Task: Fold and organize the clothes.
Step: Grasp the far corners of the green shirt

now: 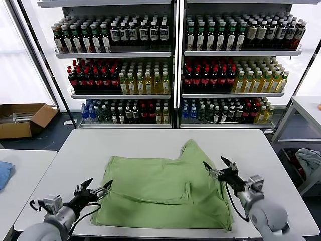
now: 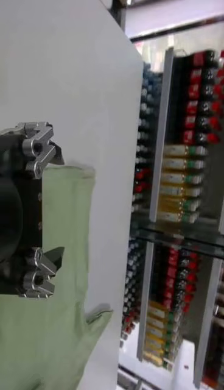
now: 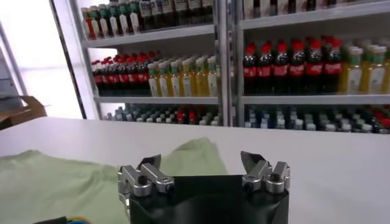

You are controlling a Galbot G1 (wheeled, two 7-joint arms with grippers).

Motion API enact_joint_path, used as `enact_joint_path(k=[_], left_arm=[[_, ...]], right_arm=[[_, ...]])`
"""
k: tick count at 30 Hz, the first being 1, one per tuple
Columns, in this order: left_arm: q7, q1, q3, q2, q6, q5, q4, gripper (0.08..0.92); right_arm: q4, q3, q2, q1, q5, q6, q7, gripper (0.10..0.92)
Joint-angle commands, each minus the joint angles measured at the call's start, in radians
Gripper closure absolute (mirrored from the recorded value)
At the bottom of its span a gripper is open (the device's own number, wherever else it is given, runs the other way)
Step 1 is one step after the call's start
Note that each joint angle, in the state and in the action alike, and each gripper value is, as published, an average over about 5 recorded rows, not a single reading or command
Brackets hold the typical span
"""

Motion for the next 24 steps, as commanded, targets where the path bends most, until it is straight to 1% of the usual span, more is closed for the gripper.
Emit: enact_joint_path(k=[1,6,12,20,22,24], left_arm=[[0.049,-0.373,0.184,0.140,-0.013,-0.069,0.351,0.178],[0.049,-0.492,0.262,0.128,-0.019,-0.066,0.478,0.177],[0.043,-0.576,0.317,0.100,-0.020,-0.062,0.566,0.177],[0.033,-0.622,0.360,0.067,-0.017,-0.058,0.602,0.177],[0.031,-0.628,0.362,0.058,-0.016,-0.053,0.610,0.177],[0.030,-0.633,0.364,0.051,-0.016,-0.049,0.619,0.177]], right_arm=[[-0.368,-0.154,0.036,0.343,-0.024,-0.019,-0.068,0.203],[-0.452,-0.185,0.075,0.388,-0.067,-0.018,-0.079,0.203],[-0.515,-0.215,0.116,0.425,-0.090,-0.018,-0.056,0.203],[-0.599,-0.244,0.151,0.494,-0.096,-0.015,-0.051,0.203],[-0.609,-0.248,0.154,0.503,-0.096,-0.013,-0.050,0.210],[-0.616,-0.252,0.156,0.508,-0.097,-0.012,-0.049,0.237]])
